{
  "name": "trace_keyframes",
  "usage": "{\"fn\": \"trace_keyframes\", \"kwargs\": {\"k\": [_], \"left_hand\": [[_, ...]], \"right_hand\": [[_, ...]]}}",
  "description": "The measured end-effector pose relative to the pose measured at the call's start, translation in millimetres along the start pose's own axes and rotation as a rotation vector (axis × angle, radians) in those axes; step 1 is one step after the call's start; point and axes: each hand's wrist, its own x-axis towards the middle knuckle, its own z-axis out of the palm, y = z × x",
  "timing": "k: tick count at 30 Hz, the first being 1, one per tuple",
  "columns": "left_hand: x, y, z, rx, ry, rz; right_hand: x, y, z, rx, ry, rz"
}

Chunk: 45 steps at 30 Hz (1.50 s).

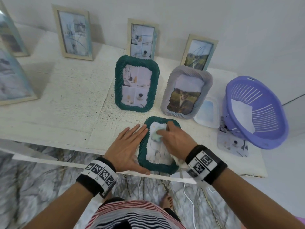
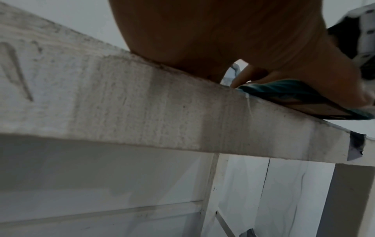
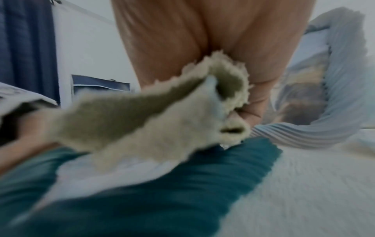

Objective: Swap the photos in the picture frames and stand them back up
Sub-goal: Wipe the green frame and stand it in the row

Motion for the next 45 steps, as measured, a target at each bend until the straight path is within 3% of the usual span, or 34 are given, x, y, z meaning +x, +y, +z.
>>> {"fn": "trace_keyframes", "kwargs": {"k": [3, 9, 14, 16, 21, 27, 34, 40, 45], "left_hand": [[-0.5, 0.1, -1.2, -0.002, -0.010, -0.001], [-0.2, 0.8, -1.3, -0.009, -0.009, -0.006], [0.6, 0.2, 0.3, -0.005, -0.004, 0.003], [0.1, 0.2, 0.1, -0.006, -0.010, 0.003], [0.7, -0.1, -0.6, 0.005, -0.030, -0.001], [0.1, -0.4, 0.0, 0.015, -0.026, 0.001], [0.8, -0.1, -0.6, 0.002, -0.019, 0.003], [-0.1, -1.2, 1.7, 0.009, -0.020, 0.006], [1.0, -0.5, 0.9, -0.010, -0.017, -0.005]], "right_hand": [[15.5, -3.0, -4.2, -0.013, 0.038, 0.094], [-31.9, -27.6, -0.6, 0.081, -0.125, -0.204], [-1.2, -8.1, -6.2, -0.028, 0.006, -0.021], [2.0, -13.4, -6.3, -0.033, 0.014, -0.014], [-45.0, -27.0, -3.3, 0.026, -0.156, -0.215], [-23.0, 7.0, -12.1, -0.043, 0.008, 0.060], [-62.2, -21.3, -3.4, 0.049, -0.157, -0.121], [-30.6, 1.1, -10.3, -0.113, -0.027, 0.152], [-58.2, -17.8, -10.0, -0.017, -0.146, 0.045]]}}
